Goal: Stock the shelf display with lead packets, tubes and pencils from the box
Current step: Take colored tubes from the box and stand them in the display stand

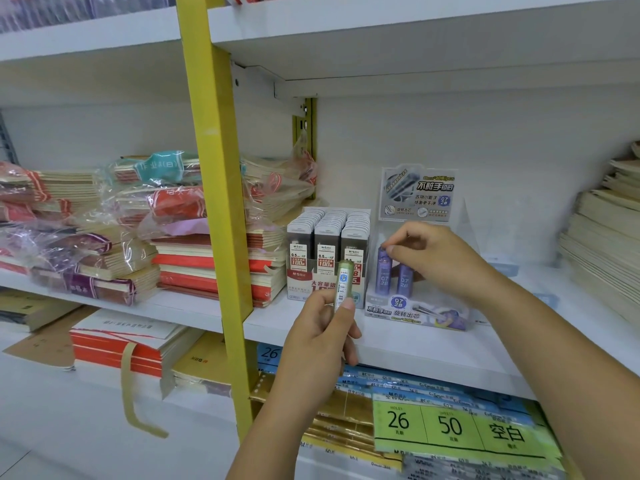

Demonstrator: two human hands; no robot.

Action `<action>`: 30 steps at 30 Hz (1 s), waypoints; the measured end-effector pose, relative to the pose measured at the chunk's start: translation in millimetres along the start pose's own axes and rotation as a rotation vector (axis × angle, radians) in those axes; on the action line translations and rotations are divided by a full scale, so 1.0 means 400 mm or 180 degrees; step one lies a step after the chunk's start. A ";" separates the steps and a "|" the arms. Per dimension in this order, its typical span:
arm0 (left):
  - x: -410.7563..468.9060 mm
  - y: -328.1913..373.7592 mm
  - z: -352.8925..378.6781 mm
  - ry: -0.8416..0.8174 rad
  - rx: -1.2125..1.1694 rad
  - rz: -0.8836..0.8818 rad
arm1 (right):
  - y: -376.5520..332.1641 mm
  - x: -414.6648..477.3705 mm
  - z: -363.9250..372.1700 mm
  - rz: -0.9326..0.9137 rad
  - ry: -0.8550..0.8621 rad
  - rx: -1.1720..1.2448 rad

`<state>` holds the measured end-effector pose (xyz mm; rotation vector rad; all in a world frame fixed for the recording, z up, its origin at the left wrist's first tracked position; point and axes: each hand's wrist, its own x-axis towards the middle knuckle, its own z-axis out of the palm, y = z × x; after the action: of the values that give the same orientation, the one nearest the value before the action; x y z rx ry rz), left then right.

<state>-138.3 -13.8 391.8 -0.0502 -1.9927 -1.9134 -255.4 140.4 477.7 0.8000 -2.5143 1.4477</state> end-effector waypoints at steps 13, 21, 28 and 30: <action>-0.012 0.023 0.012 -0.0416 0.0115 0.0098 | -0.031 -0.110 0.004 -0.0880 0.0532 0.0122; -0.012 0.032 0.055 -0.0779 -0.0176 -0.0136 | -0.024 -0.151 -0.011 -0.0322 -0.0343 0.1182; 0.012 -0.001 0.075 0.0511 0.2114 0.1410 | 0.011 -0.144 -0.056 -0.0940 0.1223 0.0722; 0.019 -0.004 0.076 0.0324 0.2539 0.1622 | 0.030 -0.140 -0.049 -0.0967 0.1250 0.0277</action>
<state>-153.0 13.9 392.4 -0.2150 -2.2444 -0.7352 -216.7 182.6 458.5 0.7794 -1.9615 1.4492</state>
